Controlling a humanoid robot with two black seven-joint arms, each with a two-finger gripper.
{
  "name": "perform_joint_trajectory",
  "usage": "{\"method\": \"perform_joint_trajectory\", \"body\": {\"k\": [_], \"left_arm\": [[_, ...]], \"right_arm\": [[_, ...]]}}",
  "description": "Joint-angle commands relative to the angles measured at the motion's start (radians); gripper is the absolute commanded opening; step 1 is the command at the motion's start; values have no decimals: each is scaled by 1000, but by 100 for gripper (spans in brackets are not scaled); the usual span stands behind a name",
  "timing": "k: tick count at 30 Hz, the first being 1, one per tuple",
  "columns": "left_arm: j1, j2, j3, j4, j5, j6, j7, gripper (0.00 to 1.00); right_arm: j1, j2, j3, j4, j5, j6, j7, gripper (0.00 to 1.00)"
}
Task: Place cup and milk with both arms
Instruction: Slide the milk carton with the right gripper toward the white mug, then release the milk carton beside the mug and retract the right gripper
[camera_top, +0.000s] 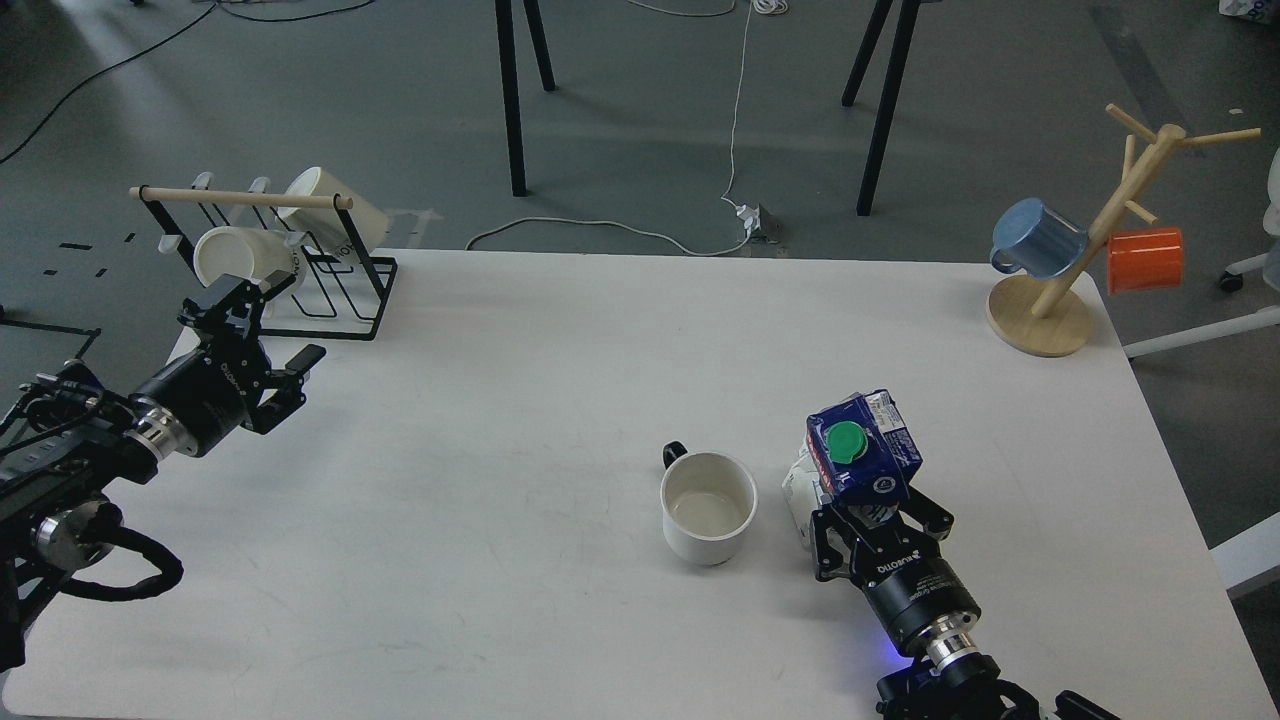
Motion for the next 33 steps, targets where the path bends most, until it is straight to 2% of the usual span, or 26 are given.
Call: {"method": "perform_joint_trajectory", "body": {"k": [1,5,9,13,22,33], "left_arm": [[1,0,0,0,0,0,0,98],[1,0,0,0,0,0,0,98],[1,0,0,0,0,0,0,98],[1,0,0,0,0,0,0,98],[1,0,0,0,0,0,0,98],[3,-3,0,0,0,0,0,98]], "right_arm": [[0,1,-5,-5,0,0,0,43],[-3,0,-4,-3,1,0,0,54],[-3,0,-4,-2,1,0,0,69],[-6,0,-2,1,3,0,-2,98],[-71,-26,8,66,1,0,-3,99],[-213,-243,22,167,7,0,0,99]]}}
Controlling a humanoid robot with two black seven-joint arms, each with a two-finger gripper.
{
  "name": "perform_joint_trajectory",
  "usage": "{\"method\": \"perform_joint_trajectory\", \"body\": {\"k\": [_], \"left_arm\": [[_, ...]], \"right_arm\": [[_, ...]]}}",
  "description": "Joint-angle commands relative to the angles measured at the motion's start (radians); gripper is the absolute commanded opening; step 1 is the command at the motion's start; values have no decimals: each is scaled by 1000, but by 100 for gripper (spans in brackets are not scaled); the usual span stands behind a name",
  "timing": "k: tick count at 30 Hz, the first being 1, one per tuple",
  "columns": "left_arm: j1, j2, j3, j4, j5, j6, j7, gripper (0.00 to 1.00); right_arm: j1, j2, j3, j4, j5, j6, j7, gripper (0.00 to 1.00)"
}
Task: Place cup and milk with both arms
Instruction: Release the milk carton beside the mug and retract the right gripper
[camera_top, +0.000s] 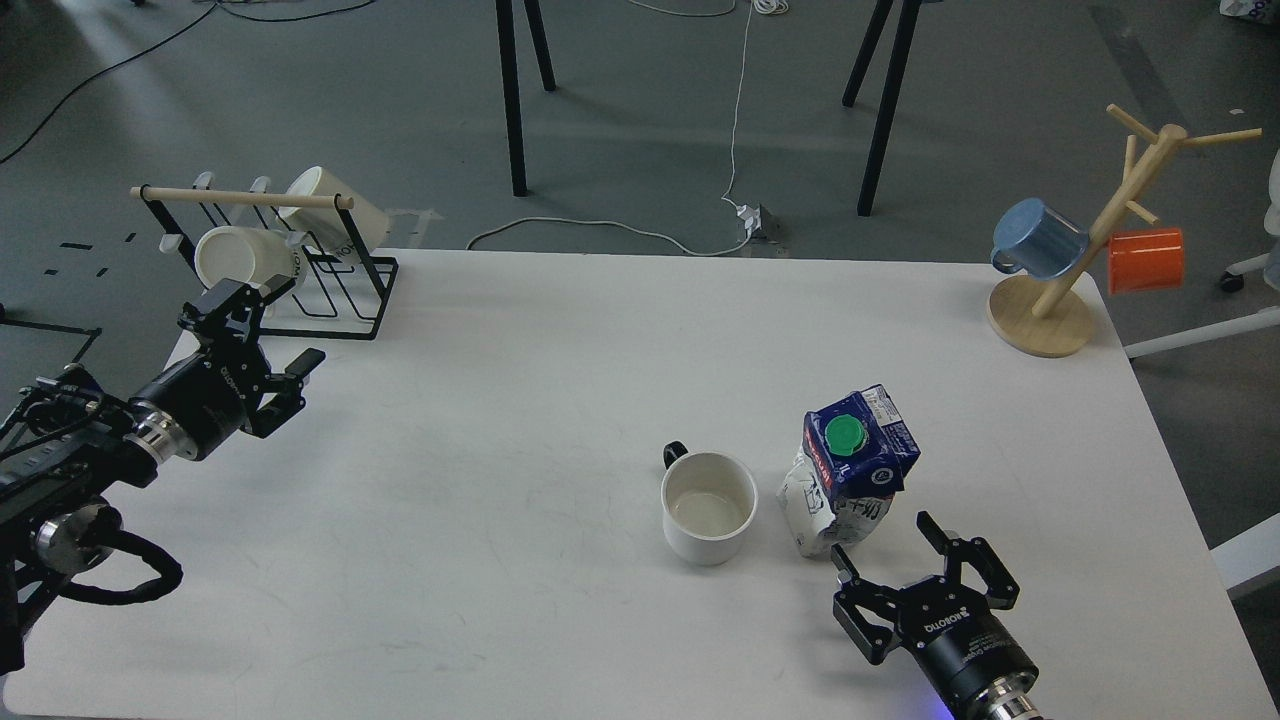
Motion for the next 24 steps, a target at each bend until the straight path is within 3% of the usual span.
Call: {"method": "perform_joint_trajectory", "body": {"k": [1,9,12,19,24], "left_arm": [[1,-1,0,0,0,0,0,98],[-1,1,-2,0,0,0,0,98],[-1,-2,-3,0,-1,0,0,98],[-1,-5,-2,0,0,0,0,99],[-2,-4,-2,0,0,0,0,98]], "right_arm": [[-57,-73,3,12,1,0,1,99],[-169,-315,188,99,4,0,12,99],[-149,-345,292,95,4,0,10,99],[201,-342,267,66,-8,0,9,99],[352,-308,185,49,-37,0,9,99]]}}
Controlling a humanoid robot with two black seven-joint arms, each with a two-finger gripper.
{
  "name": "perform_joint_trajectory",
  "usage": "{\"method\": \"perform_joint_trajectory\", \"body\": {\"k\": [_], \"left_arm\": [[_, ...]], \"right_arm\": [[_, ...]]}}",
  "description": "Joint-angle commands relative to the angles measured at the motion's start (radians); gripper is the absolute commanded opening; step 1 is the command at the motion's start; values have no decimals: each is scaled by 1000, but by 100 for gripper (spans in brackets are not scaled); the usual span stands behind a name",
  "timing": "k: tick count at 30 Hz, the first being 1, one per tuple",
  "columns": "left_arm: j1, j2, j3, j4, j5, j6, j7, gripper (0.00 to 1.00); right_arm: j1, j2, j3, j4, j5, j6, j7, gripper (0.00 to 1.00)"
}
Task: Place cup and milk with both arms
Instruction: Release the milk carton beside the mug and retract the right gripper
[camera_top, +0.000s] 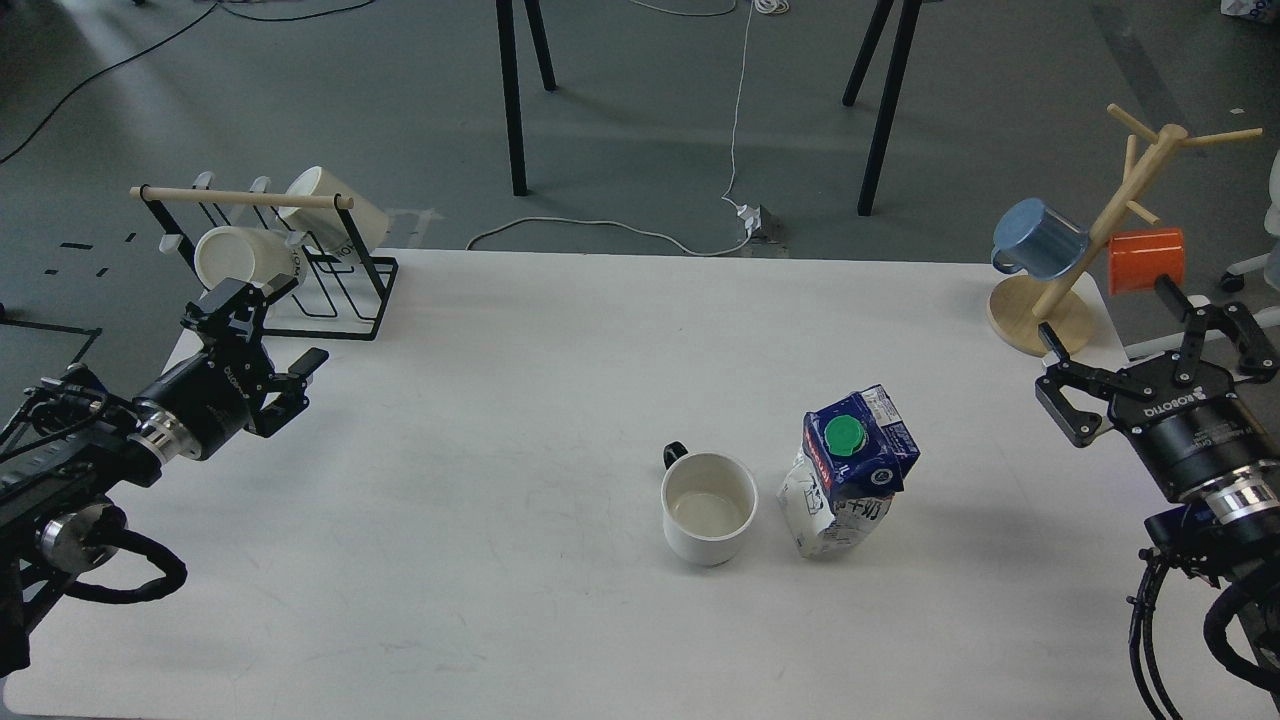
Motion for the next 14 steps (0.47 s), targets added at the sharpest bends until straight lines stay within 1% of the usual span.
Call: {"method": "perform_joint_trajectory", "body": {"k": [1,3,5,14], "left_arm": [[-1,1,0,0,0,0,0,98],[-3,3,0,0,0,0,0,98],[-3,3,-1,0,0,0,0,98],[0,0,-1,0,0,0,0,99]], "right_arm": [[87,45,-60,-21,-39,0,0,99],[103,86,-80,-31,-84,0,0,99],[107,100,-88,-31,-104,0,0,99],[107,102,-88,-30,-105,0,1,99]]}}
